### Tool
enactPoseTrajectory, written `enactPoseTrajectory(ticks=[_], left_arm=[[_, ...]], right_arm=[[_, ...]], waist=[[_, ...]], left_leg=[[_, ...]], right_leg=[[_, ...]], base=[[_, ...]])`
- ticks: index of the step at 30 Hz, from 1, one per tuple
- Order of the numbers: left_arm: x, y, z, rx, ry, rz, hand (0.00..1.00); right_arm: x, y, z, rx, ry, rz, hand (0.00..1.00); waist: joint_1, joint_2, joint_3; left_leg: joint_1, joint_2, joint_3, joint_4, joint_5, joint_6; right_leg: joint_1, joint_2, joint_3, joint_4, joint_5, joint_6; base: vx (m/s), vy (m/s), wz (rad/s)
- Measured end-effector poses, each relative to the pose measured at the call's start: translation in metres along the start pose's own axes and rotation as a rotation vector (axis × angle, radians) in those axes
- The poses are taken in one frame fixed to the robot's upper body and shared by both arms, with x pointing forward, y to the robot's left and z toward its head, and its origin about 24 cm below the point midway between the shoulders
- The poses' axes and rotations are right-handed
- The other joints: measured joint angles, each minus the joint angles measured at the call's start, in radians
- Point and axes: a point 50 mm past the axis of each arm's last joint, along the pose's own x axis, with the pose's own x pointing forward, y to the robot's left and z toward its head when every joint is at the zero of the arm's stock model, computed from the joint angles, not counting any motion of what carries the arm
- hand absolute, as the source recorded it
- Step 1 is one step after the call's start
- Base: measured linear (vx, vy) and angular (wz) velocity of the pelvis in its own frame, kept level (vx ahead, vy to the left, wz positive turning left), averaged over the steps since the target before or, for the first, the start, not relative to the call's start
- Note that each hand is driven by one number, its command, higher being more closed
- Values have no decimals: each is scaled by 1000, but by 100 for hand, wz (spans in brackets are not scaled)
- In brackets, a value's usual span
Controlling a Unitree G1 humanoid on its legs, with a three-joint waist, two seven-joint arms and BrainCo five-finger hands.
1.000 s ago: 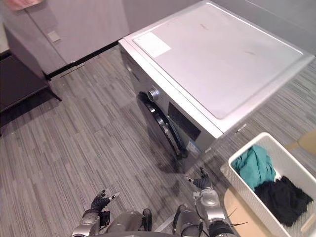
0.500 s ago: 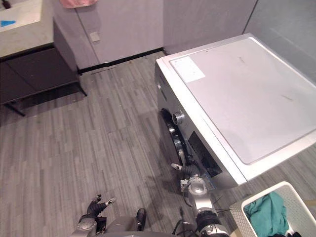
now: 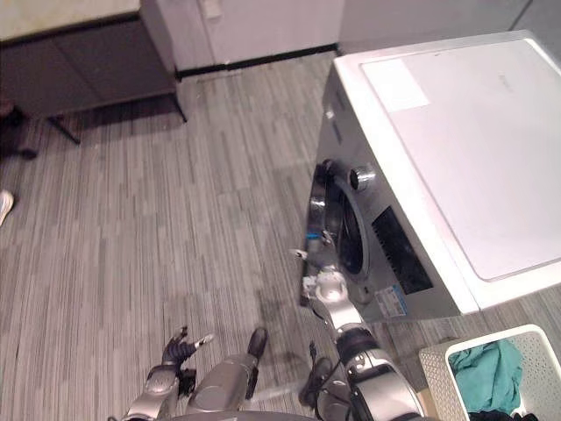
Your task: Pick up the laundry basket with both hands and put the clothes into the washing machine.
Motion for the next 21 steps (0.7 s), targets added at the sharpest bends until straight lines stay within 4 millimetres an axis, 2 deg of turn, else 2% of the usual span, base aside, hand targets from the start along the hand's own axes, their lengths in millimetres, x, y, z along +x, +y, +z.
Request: enactPoseTrajectory(ticks=[1, 2, 3, 4, 5, 6, 7, 8, 10, 12, 15, 18, 19, 20, 21], left_arm=[[2, -10, 19, -24, -67, -26, 0], [2, -18, 36, -40, -129, -48, 0], [2, -22, 47, -47, -170, -62, 0], [-2, -32, 67, -82, -257, -85, 0], [-6, -37, 77, -109, -300, -99, 0], [-7, -39, 83, -114, -320, -108, 0], [-8, -43, 93, -128, -355, -124, 0], [-9, -47, 100, -151, -375, -138, 0], [-12, -53, 104, -168, -388, -162, 0], [-14, -56, 107, -179, -397, -173, 0], [-14, -60, 122, -183, -442, -189, 0], [-14, -58, 145, -141, -522, -197, 0], [-13, -57, 150, -132, -536, -193, 0], [-11, -53, 160, -103, -567, -181, 0], [-10, -52, 165, -91, -579, -176, 0]], right_arm=[[7, 8, 23, 43, -48, 20, 0], [13, 12, 46, 64, -109, 38, 0], [15, 14, 63, 72, -159, 47, 0], [15, 19, 109, 116, -310, 86, 0], [9, 22, 145, 149, -445, 117, 0], [6, 21, 162, 167, -508, 122, 0], [-1, 18, 196, 183, -628, 130, 0], [-5, 16, 214, 191, -686, 136, 0], [-12, 16, 226, 218, -734, 149, 0], [-14, 15, 224, 229, -738, 147, 0], [-19, 10, 208, 270, -722, 138, 0], [-25, 8, 164, 235, -655, 153, 0], [-26, 9, 155, 201, -640, 167, 0], [-29, 6, 130, 143, -591, 187, 0], [-31, 4, 120, 127, -571, 192, 0]], waist=[[36, 4, 12], [52, 5, 24], [60, 7, 40], [61, 24, 56], [71, 43, 65], [74, 42, 69], [90, 33, 74], [96, 31, 76], [114, 29, 76], [111, 26, 78], [99, 0, 87], [62, -32, 89], [52, -34, 90], [27, -39, 90], [21, -42, 89]], left_leg=[[-20, -2, -21, -21, 3, -10], [-34, -6, -29, -54, -5, -31], [-40, -13, -29, -57, -6, -34], [-86, -18, -45, -11, 8, -19], [-97, -13, -49, -11, 36, -22], [-112, -17, -52, -14, 67, -24], [-135, -35, -75, -19, 107, -27], [-147, -44, -93, -20, 120, -33], [-152, -51, -98, -22, 124, -33], [-152, -51, -93, -25, 124, -33], [-157, -38, -52, -32, 124, -33], [-159, 13, 12, -33, 124, -33], [-159, 24, 25, -34, 124, -33], [-159, 46, 57, -40, 124, -33], [-157, 55, 74, -46, 124, -33]], right_leg=[[-25, -14, -37, 26, -13, -15], [-40, -32, -80, 37, -25, -12], [-48, -49, -101, 47, -29, -20], [-88, -90, -157, 115, -63, -26], [-114, -123, -191, 196, -102, -23], [-128, -144, -203, 236, -119, -15], [-144, -184, -242, 295, -147, -21], [-145, -198, -264, 314, -160, -14], [-145, -210, -275, 326, -168, -11], [-150, -211, -269, 324, -168, -11], [-183, -198, -224, 307, -161, -16], [-211, -120, -149, 217, -92, -33], [-213, -102, -134, 194, -76, -36], [-221, -64, -96, 137, -38, -40], [-230, -52, -78, 120, -24, -43]], base=[[-190, -76, 75], [-163, -76, 89], [-132, -87, 121], [-39, -77, 117], [-27, -89, 120], [-7, -111, 111], [-6, -157, 109], [10, -162, 93], [73, -143, 33], [50, -78, -8], [-9, -61, -44], [-37, -49, -85], [-62, -10, -95], [-72, 5, -84], [-91, 21, -101]])
